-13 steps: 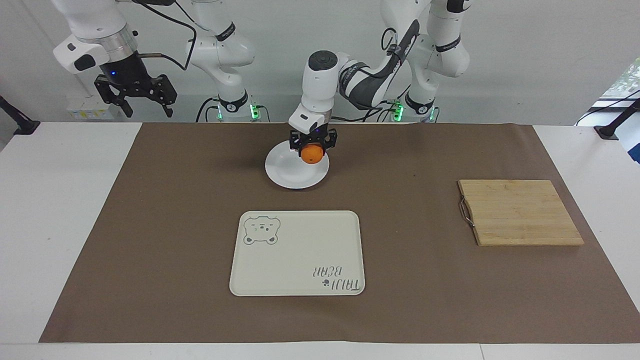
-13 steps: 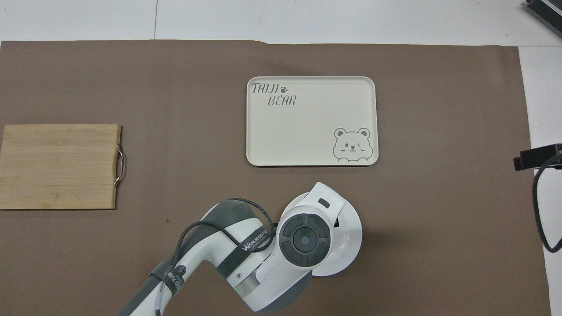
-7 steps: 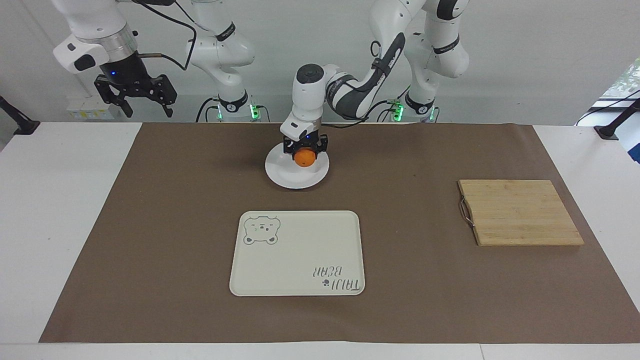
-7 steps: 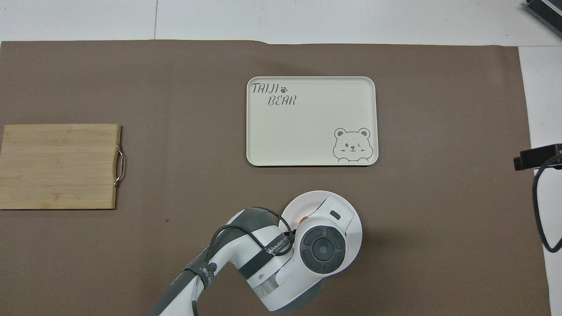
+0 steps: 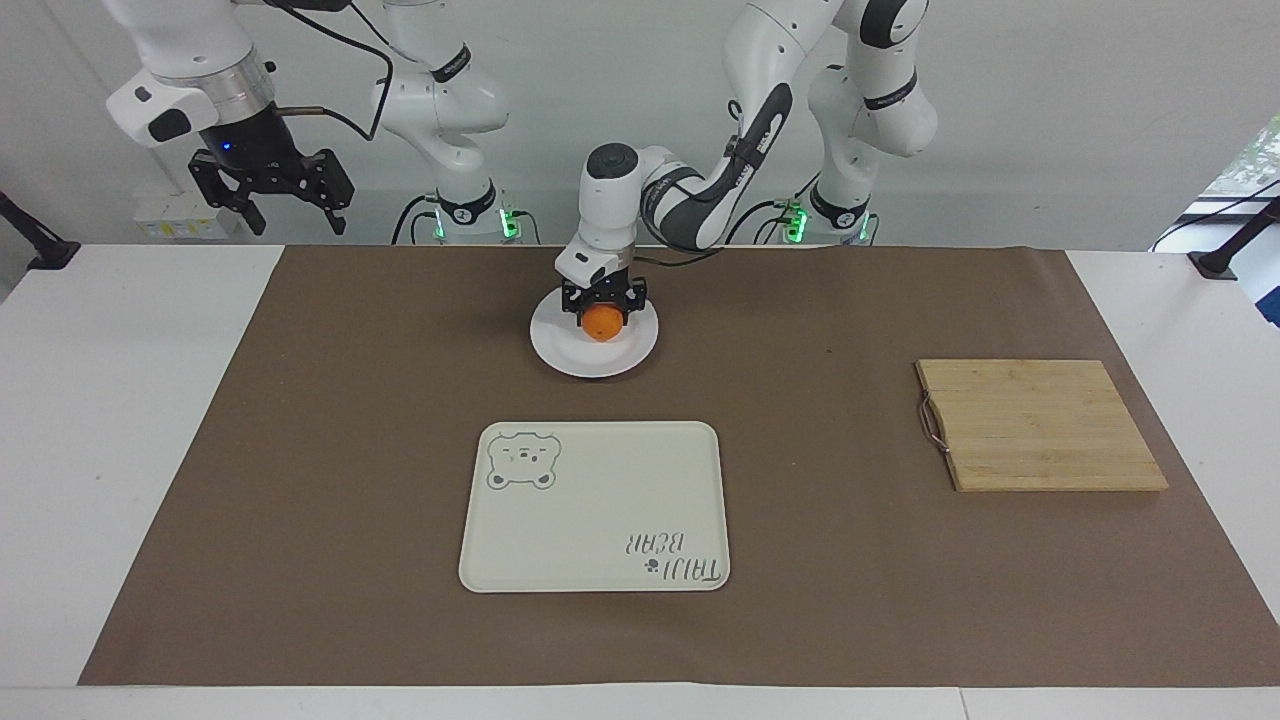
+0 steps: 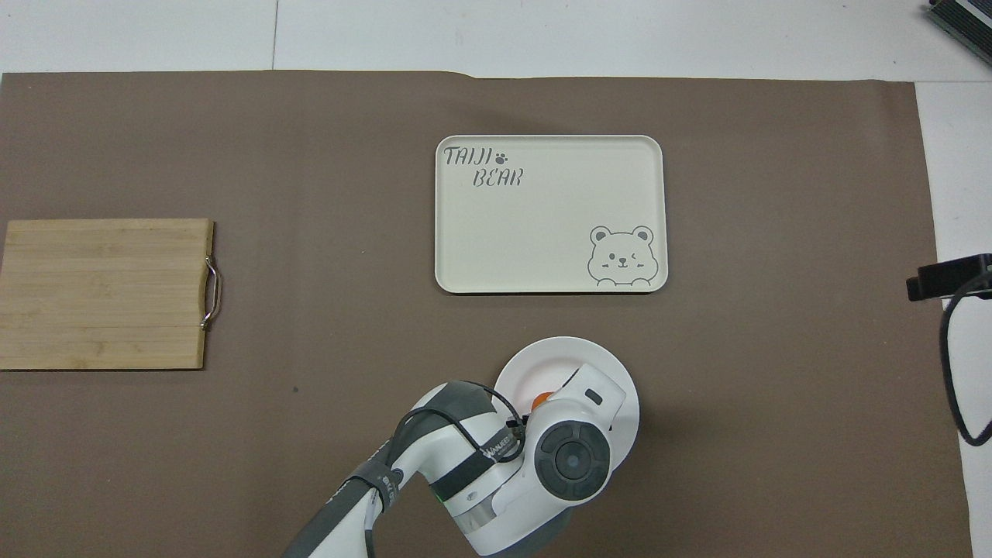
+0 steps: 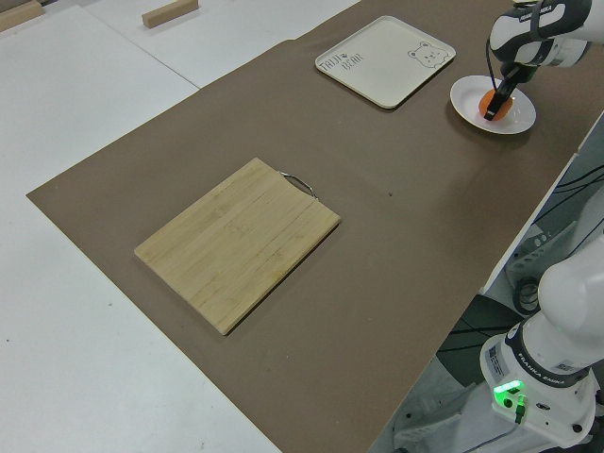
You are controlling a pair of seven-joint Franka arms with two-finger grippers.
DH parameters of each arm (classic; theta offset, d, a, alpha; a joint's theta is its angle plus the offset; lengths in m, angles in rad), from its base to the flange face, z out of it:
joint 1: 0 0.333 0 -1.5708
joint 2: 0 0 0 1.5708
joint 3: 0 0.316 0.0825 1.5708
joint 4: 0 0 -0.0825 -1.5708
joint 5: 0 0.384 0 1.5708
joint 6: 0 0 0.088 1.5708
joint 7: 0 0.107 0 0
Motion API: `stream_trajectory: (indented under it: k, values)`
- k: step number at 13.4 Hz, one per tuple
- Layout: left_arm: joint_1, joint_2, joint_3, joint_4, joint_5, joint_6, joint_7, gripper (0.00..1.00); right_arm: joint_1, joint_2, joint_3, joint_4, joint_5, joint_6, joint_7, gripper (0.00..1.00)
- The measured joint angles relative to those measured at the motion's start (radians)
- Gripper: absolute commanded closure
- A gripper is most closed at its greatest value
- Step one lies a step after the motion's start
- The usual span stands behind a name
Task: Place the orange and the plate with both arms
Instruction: 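Lower the orange onto the white plate and open the left gripper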
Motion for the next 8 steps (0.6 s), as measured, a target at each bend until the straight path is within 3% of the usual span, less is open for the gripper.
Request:
stream_trajectory:
  k: [4,8]
  values:
    - [0.013,-0.049,0.023,0.009,0.004,-0.006,0.000,0.00,0.000,0.000,0.000,0.000,0.000,0.000,-0.001,0.00]
    - [0.127,-0.138,0.033,0.013,0.010,-0.081,0.072,0.00,0.005,0.000,0.028,-0.016,0.008,0.001,-0.001,0.00]
